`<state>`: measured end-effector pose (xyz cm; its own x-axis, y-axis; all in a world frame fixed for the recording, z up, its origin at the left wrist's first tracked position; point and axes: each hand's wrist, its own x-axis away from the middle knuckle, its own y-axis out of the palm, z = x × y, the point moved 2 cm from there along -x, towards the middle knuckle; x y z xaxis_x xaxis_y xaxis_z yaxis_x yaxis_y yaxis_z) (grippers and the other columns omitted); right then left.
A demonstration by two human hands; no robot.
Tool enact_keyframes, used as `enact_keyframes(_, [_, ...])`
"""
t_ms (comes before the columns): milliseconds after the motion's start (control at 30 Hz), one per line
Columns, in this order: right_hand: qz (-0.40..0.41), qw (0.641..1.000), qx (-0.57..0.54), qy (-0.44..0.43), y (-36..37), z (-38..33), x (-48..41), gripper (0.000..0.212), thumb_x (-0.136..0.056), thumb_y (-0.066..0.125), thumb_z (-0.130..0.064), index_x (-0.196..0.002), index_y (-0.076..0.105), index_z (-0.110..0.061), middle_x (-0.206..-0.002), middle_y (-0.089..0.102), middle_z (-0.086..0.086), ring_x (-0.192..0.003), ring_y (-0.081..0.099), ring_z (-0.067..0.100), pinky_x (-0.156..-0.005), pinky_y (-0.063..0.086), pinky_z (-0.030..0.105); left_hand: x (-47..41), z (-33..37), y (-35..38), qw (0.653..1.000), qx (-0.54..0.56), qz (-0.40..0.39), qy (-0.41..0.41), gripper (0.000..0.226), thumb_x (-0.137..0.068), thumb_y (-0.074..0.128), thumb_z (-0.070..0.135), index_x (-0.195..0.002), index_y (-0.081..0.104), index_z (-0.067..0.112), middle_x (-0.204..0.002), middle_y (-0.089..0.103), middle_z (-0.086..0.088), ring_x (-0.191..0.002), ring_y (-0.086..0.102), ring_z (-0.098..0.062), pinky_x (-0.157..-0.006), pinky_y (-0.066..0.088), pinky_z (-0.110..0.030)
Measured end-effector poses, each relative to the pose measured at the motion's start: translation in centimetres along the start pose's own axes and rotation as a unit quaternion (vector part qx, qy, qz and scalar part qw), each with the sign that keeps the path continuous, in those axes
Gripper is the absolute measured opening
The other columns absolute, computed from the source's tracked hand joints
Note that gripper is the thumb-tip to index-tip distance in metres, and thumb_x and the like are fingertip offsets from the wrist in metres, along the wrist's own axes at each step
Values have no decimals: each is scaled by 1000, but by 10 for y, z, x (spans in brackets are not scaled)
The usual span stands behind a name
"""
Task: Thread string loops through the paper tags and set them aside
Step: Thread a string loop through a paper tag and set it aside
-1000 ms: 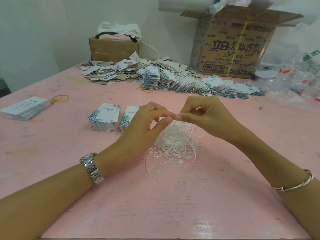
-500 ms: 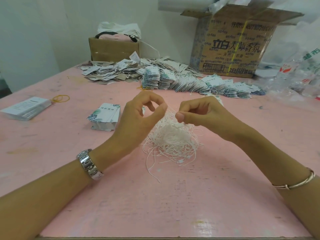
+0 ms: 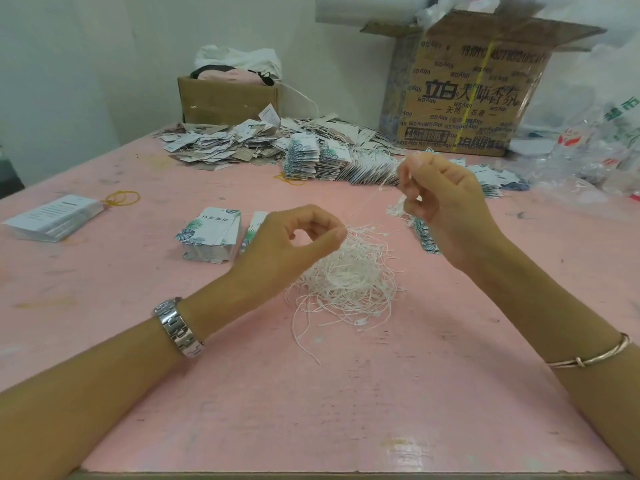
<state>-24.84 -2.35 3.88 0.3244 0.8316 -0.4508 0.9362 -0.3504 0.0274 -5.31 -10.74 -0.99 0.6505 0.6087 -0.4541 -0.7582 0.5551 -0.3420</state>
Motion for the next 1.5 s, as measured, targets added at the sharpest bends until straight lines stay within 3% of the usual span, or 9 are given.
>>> enact_keyframes(100, [46, 998, -45, 1, -4, -1, -3, 24, -101, 48, -16, -78, 55, -13, -73, 51, -4, -62, 40, 6, -51, 28, 18, 0, -3, 3, 999, -29, -30, -14, 8, -87, 69, 36, -85, 71, 28, -75, 68, 17, -76, 58, 5, -74, 34, -2])
enact_keyframes(267, [92, 993, -68, 1, -14, -2, -5, 27, -104, 43, -16, -78, 50, -14, -75, 55, -4, -59, 43, 7, -51, 30, 19, -2, -2, -3, 1000, -24, 12, -11, 9, -87, 67, 37, -85, 71, 29, -76, 70, 15, -74, 56, 5, -71, 33, -3])
enact_keyframes(500, [146, 977, 125, 95, -23, 12, -7, 30, -100, 52, -19, -71, 55, -16, -69, 54, -1, -53, 41, 7, -47, 34, 17, -4, 1, -12, 990, 32, 138, 3, 12, -87, 69, 32, -90, 73, 21, -73, 72, 13, -70, 58, 10, -67, 37, 0])
enact_keyframes(667, [19, 907, 393, 150, -22, 25, -5, 23, -95, 63, -22, -74, 64, -14, -73, 63, 1, -58, 48, 11, -56, 37, 25, -5, -2, -19, 980, 54, 191, -3, 14, -79, 73, 44, -80, 72, 30, -72, 73, 14, -63, 59, 6, -60, 39, -3])
enact_keyframes(800, [-77, 841, 497, 199, -16, 32, -1, 15, -89, 71, -29, -82, 74, -17, -87, 72, 3, -82, 65, 20, -76, 50, 31, -5, -1, -17, 983, 49, 175, 0, 10, -83, 72, 38, -82, 73, 29, -73, 73, 15, -58, 56, 9, -58, 38, -2])
enact_keyframes(900, [-75, 822, 549, 133, -8, 31, 2, 21, -93, 64, -33, -97, 75, -16, -91, 70, -2, -78, 61, 11, -66, 44, 25, -4, 2, -13, 990, 22, 141, 17, 7, -91, 67, 26, -91, 73, 26, -75, 72, 19, -63, 55, 11, -60, 37, 0])
enact_keyframes(1100, [-88, 936, 333, -67, 23, 13, 14, 24, -97, 57, -30, -116, 67, -17, -108, 70, -6, -99, 61, 5, -79, 44, 18, 0, 8, -7, 994, -50, 90, 38, 8, -93, 65, 29, -95, 73, 31, -82, 73, 17, -82, 59, -2, -74, 33, -2])
enact_keyframes(1267, [-123, 944, 282, -124, 32, 14, 21, 20, -89, 70, -16, -106, 67, -6, -94, 70, 1, -88, 66, 11, -83, 52, 32, 3, 8, -5, 991, -98, 68, 53, 7, -90, 67, 39, -85, 71, 40, -73, 67, 24, -84, 57, -12, -84, 47, -41])
enact_keyframes(1500, [-127, 937, 293, -142, 34, 19, 23, 14, -87, 72, -8, -99, 71, -2, -80, 70, 3, -64, 66, 14, -63, 55, 29, 0, 5, -8, 991, -117, 59, 38, 8, -87, 69, 40, -80, 72, 40, -66, 69, 19, -80, 56, -12, -87, 44, -36])
